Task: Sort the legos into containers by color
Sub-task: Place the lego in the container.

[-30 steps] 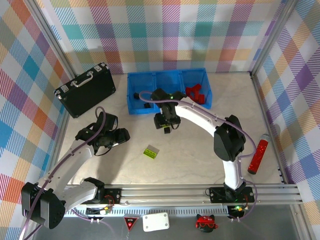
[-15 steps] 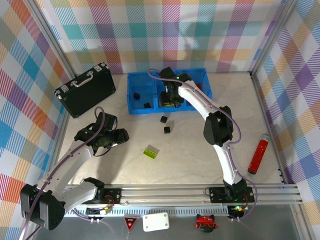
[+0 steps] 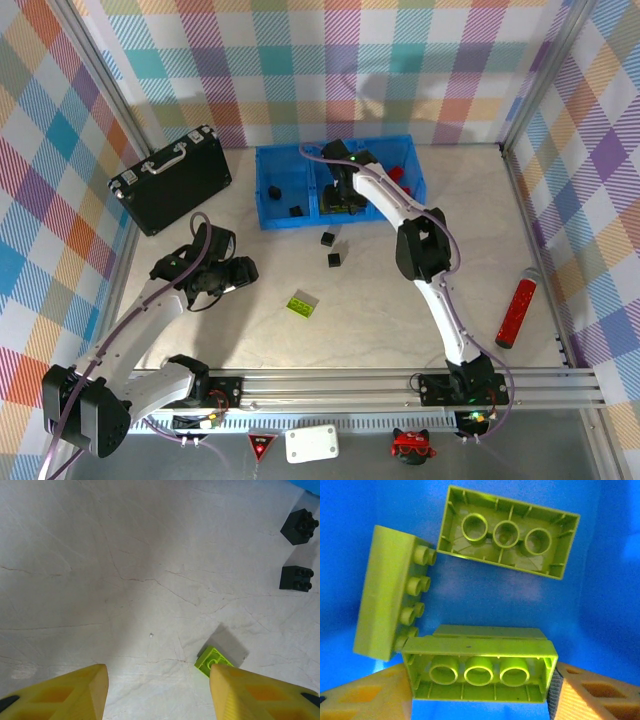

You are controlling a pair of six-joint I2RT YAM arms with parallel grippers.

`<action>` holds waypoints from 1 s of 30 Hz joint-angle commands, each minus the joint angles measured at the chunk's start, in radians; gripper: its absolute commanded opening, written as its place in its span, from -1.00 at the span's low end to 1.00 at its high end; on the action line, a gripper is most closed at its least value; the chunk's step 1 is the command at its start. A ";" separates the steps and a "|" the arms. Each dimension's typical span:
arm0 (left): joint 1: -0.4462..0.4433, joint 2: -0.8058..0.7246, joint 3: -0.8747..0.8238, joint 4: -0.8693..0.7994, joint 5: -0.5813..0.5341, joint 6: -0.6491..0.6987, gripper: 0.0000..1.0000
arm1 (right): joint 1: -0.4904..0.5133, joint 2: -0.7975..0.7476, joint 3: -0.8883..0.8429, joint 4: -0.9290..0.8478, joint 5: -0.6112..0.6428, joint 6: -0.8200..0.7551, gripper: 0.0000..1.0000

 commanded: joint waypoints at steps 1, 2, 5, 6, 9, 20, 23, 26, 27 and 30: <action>-0.007 0.001 0.031 -0.018 -0.012 0.008 0.12 | -0.006 0.020 0.035 0.010 0.010 0.012 0.30; -0.007 -0.001 0.035 -0.023 -0.013 0.009 0.12 | -0.007 0.022 0.035 0.008 0.011 0.015 0.35; -0.007 -0.006 0.045 -0.036 -0.013 0.013 0.13 | -0.007 0.010 0.038 -0.002 0.015 0.021 0.42; -0.008 -0.007 0.049 -0.039 -0.011 0.014 0.13 | -0.007 0.000 0.038 -0.006 0.015 0.024 0.44; -0.007 -0.004 0.058 -0.043 -0.002 0.018 0.14 | -0.007 -0.040 0.037 -0.019 0.015 0.022 0.49; -0.031 0.053 0.069 -0.046 0.013 0.011 0.21 | -0.003 -0.260 -0.041 -0.049 -0.033 0.035 0.50; -0.059 0.077 0.077 -0.039 0.008 0.007 0.25 | -0.003 -0.342 -0.108 -0.032 -0.077 0.047 0.50; -0.105 0.117 0.088 -0.028 0.014 0.006 0.29 | -0.004 -0.430 -0.209 0.001 -0.106 0.057 0.50; -0.123 0.134 0.096 -0.028 0.012 0.009 0.31 | -0.004 -0.460 -0.246 0.010 -0.113 0.058 0.50; -0.177 0.181 0.122 -0.025 -0.001 0.028 0.38 | -0.003 -0.548 -0.356 0.031 -0.115 0.064 0.50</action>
